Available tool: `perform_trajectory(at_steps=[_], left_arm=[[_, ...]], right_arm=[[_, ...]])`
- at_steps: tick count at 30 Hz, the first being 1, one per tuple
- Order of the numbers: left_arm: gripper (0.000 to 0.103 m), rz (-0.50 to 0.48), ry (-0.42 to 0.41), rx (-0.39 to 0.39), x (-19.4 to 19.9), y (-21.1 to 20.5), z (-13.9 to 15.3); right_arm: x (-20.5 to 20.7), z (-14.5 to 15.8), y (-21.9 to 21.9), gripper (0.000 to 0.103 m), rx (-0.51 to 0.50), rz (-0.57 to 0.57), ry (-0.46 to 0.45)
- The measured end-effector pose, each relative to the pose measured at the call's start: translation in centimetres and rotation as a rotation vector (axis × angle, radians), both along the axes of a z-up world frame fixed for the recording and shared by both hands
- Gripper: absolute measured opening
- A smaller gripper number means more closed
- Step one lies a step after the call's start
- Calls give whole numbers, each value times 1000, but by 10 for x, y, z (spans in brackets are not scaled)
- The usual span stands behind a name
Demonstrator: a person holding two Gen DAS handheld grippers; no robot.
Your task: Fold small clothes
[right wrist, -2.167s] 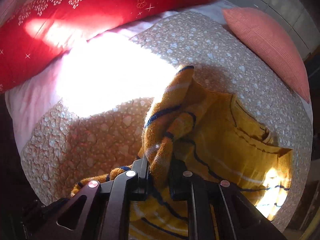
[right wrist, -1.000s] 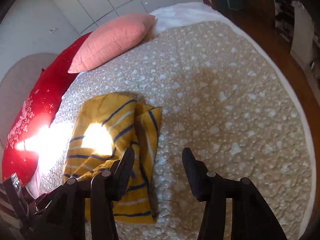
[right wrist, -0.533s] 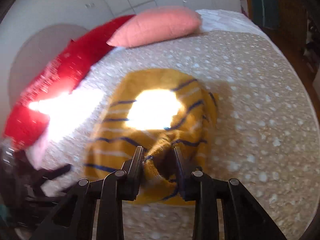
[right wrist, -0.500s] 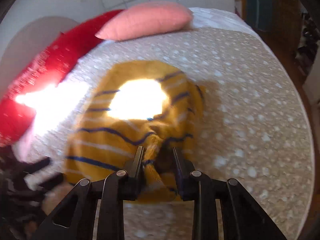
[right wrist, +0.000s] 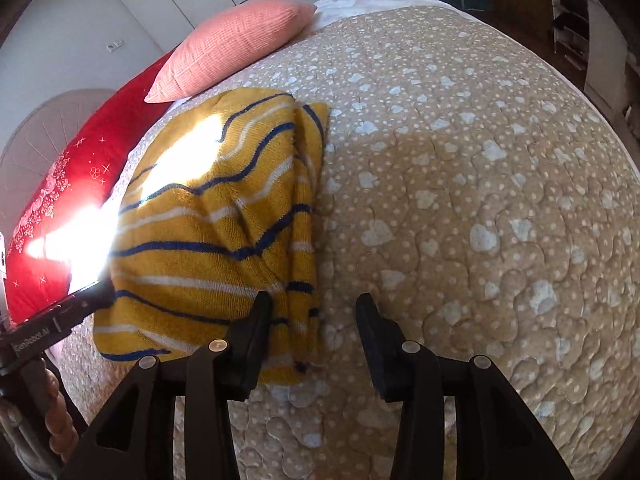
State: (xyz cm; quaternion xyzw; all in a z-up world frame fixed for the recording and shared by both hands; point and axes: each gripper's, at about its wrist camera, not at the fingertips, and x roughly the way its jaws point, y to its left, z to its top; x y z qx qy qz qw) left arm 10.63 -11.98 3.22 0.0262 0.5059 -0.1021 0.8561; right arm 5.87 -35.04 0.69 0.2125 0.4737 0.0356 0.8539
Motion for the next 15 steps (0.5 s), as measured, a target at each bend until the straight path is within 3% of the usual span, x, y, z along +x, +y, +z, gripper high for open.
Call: perform_trajectory(at_steps=[6, 8, 10, 11, 13, 15], left_arm=[[69, -48, 5, -72, -14, 16, 22], [69, -54, -32, -98, -17, 29, 35], [76, -44, -60, -135, -12, 45, 44], [82, -32, -67, -158, -7, 52, 45], [84, -3, -53, -206, 10, 65, 42], [84, 15, -22, -265, 28, 73, 34]], right_arm=[[-15, 3, 0, 51, -12, -19, -66], [-24, 9, -10, 53, 49, -32, -86], [-29, 19, -23, 58, 172, -39, -139], [-29, 26, -30, 63, 227, -44, -170], [-21, 40, -38, 89, 272, -73, -207], [-1, 49, -38, 95, 256, -98, -214]])
